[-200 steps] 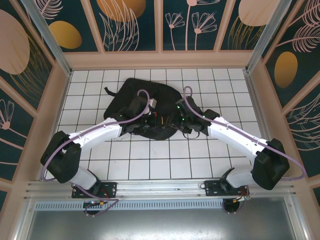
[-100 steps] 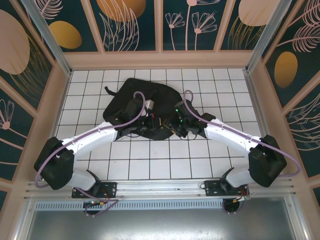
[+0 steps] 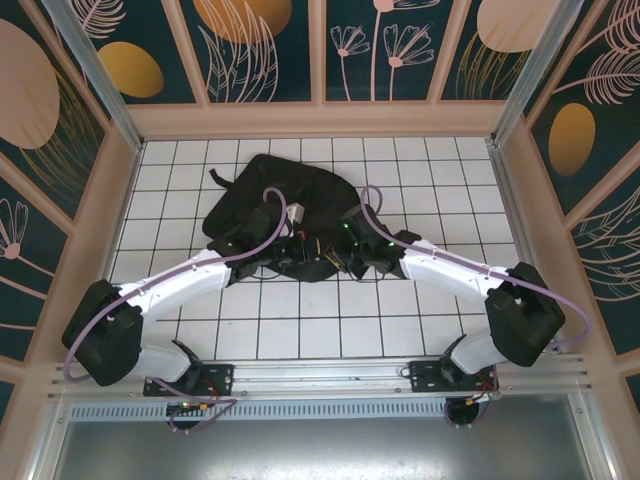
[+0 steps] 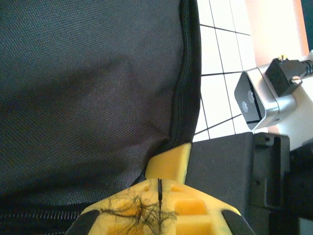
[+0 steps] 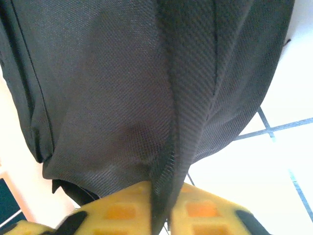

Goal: Pack the student bag
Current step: Zip the student bag at the center of the table.

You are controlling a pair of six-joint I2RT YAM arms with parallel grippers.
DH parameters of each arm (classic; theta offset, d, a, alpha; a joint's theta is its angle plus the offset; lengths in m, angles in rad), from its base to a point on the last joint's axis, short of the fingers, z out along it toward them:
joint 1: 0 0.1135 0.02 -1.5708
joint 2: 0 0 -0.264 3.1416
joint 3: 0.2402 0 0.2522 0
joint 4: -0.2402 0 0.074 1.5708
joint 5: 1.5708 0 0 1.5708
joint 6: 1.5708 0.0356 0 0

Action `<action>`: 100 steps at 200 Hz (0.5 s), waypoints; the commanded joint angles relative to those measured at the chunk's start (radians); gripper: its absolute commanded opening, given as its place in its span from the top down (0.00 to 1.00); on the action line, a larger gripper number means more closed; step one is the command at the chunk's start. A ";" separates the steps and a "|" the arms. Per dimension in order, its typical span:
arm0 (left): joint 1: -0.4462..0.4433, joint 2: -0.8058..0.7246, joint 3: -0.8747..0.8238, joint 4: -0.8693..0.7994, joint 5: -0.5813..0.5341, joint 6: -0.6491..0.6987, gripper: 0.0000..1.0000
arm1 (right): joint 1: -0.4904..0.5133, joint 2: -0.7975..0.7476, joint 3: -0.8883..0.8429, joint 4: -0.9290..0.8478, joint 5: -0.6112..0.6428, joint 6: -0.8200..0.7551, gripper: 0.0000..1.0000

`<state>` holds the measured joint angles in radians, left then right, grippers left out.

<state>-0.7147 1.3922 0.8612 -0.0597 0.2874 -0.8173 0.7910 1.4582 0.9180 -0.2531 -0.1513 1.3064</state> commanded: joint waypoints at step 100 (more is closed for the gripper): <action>-0.006 -0.161 -0.023 -0.147 -0.162 0.037 1.00 | -0.012 -0.028 -0.019 -0.146 0.157 -0.087 1.00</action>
<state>-0.7216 1.3209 0.8532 -0.1654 0.1967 -0.8036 0.8021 1.4433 0.9173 -0.2607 -0.0940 1.2758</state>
